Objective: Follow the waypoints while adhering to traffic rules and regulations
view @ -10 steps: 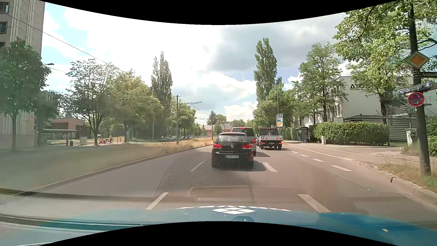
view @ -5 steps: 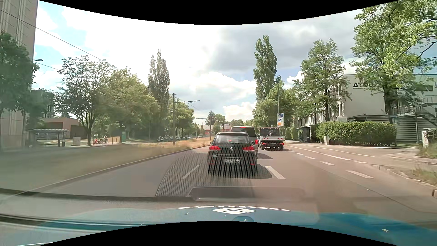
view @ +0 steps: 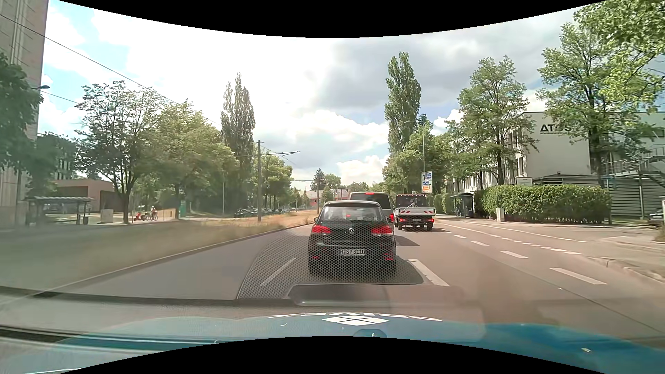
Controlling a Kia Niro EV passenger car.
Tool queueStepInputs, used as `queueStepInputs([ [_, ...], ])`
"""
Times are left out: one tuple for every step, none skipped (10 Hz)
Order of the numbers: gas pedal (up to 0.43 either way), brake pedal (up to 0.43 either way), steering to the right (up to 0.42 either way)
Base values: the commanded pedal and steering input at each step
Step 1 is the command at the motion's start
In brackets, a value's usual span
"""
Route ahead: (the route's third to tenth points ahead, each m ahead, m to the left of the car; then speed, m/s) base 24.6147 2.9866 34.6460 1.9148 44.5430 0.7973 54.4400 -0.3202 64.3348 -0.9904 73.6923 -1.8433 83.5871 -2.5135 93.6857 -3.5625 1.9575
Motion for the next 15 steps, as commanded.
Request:
queueStepInputs([
  [0.0, 0.152, 0.025],
  [0.0, 0.189, 0.025],
  [0.0, 0.207, 0.025],
  [0.0, 0.226, 0.025],
  [0.0, 0.232, 0.025],
  [0.0, 0.238, 0.025],
  [0.0, 0.238, 0.025],
  [0.0, 0.232, 0.024],
  [0.0, 0.238, 0.024],
  [0.0, 0.238, 0.024],
  [0.0, 0.244, 0.024],
  [0.0, 0.244, 0.024],
  [0.0, 0.226, 0.023],
  [0.0, 0.201, 0.024],
  [0.0, 0.195, 0.023],
])
